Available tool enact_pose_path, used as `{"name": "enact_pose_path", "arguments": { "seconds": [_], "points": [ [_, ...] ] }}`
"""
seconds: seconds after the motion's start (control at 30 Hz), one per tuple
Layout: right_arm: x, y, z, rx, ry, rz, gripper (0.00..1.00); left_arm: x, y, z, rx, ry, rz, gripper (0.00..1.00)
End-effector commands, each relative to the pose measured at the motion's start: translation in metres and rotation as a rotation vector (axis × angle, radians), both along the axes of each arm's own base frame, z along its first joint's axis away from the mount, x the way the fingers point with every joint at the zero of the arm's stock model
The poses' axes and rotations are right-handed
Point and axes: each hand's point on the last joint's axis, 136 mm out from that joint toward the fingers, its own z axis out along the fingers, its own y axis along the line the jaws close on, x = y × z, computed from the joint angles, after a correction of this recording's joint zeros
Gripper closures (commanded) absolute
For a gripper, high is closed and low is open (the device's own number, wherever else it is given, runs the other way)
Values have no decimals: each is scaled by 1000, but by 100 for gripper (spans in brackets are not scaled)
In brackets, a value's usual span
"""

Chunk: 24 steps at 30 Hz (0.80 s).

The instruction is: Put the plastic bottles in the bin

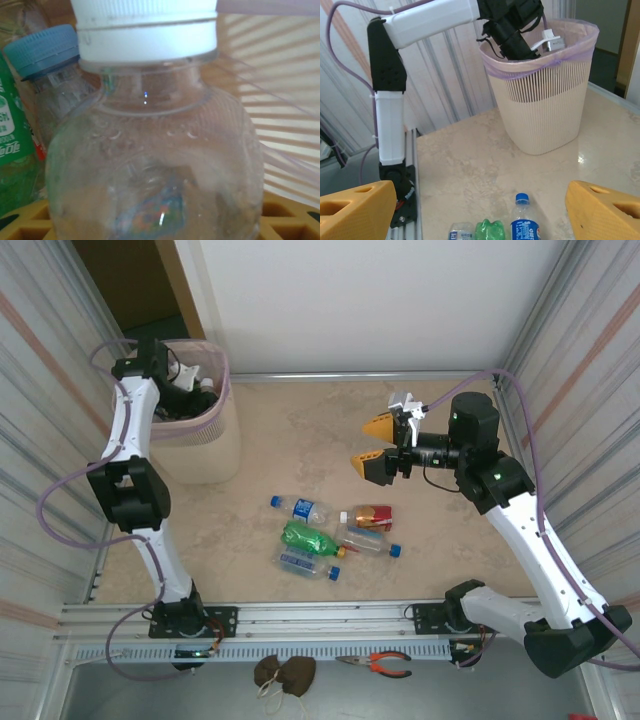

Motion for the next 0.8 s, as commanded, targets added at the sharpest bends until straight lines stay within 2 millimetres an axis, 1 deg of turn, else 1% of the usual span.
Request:
{"name": "enact_pose_path", "arguments": {
  "seconds": [0.0, 0.07, 0.23, 0.3, 0.4, 0.53, 0.67, 0.77],
  "points": [
    [2, -2, -7, -19, 7, -14, 13, -4, 16, -21, 88, 44, 2, 38],
    [4, -3, -7, -23, 7, -24, 12, -4, 14, -10, 77, 13, 5, 33],
    [8, -4, -11, -41, 12, -44, 11, -3, 10, 34, 53, -107, 20, 18],
    [9, -4, -14, -51, 16, -50, 10, -4, 9, 50, 50, -144, 24, 15],
    [12, -6, -18, -67, 23, -66, 10, -7, 8, 70, 40, -188, 25, 13],
    [13, -7, -23, -83, 30, -76, 10, -12, 5, 91, 29, -224, 24, 11],
    [13, -7, -24, -85, 32, -75, 10, -19, 3, 111, 27, -262, 25, 11],
    [13, -7, -25, -90, 30, -76, 10, -25, 1, 127, 18, -293, 21, 14]
  ]
}}
